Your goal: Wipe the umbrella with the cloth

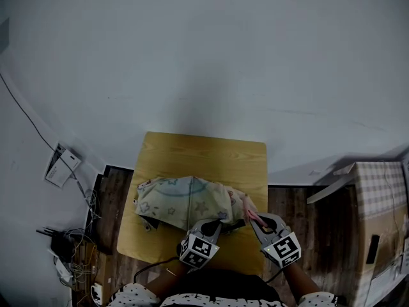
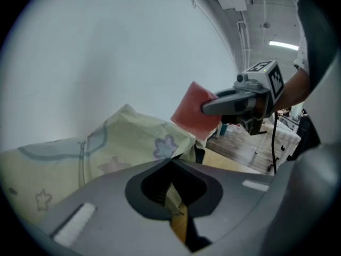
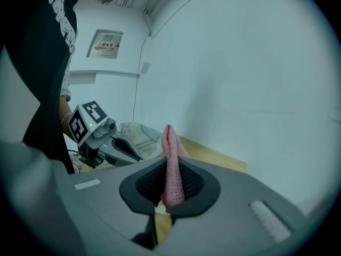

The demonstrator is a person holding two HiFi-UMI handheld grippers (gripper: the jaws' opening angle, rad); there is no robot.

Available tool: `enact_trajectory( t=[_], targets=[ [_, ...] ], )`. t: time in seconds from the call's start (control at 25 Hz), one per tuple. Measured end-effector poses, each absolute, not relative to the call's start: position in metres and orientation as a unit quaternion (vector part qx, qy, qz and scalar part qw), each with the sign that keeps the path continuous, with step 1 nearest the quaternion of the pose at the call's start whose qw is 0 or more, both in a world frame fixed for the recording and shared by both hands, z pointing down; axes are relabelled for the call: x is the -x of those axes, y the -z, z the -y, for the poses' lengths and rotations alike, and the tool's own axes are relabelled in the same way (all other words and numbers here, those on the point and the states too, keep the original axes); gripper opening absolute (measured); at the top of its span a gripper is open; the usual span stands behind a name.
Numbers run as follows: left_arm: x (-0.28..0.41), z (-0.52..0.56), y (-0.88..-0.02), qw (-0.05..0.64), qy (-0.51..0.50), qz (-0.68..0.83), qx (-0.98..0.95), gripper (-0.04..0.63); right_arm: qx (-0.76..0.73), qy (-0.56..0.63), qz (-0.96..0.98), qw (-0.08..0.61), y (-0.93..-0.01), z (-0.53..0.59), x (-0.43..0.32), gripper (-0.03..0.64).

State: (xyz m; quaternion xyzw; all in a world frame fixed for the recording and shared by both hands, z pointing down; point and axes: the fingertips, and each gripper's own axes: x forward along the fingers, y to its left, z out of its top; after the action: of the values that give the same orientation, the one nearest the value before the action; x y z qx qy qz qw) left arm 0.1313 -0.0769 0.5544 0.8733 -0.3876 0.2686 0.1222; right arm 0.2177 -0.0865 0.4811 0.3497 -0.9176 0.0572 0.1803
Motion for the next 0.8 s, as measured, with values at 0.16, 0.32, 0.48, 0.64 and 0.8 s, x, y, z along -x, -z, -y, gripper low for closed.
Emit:
enact_trajectory(
  t=[0.16, 0.32, 0.48, 0.64, 0.8],
  targets=[
    [-0.132, 0.076, -0.567, 0.124, -0.283, 0.393, -0.866, -0.002, -0.342, -0.053, 0.920, 0.183, -0.483, 0.087, -0.222, 0.032],
    [-0.136, 0.074, -0.571, 0.120, -0.279, 0.389, -0.870, 0.000, -0.336, -0.053, 0.922, 0.182, -0.483, 0.088, -0.225, 0.032],
    [-0.139, 0.067, -0.567, 0.121, -0.263, 0.383, -0.877, 0.067, -0.326, -0.055, 0.927, 0.175, -0.483, 0.091, -0.225, 0.032],
    [-0.131, 0.058, -0.560, 0.128, -0.256, 0.402, -0.870, 0.071, -0.314, -0.054, 0.935, 0.159, -0.477, 0.097, -0.216, 0.032],
    [-0.118, 0.056, -0.543, 0.118, -0.232, 0.434, -0.862, 0.071, -0.302, -0.040, 0.942, 0.142, -0.467, 0.104, -0.205, 0.032]
  ],
)
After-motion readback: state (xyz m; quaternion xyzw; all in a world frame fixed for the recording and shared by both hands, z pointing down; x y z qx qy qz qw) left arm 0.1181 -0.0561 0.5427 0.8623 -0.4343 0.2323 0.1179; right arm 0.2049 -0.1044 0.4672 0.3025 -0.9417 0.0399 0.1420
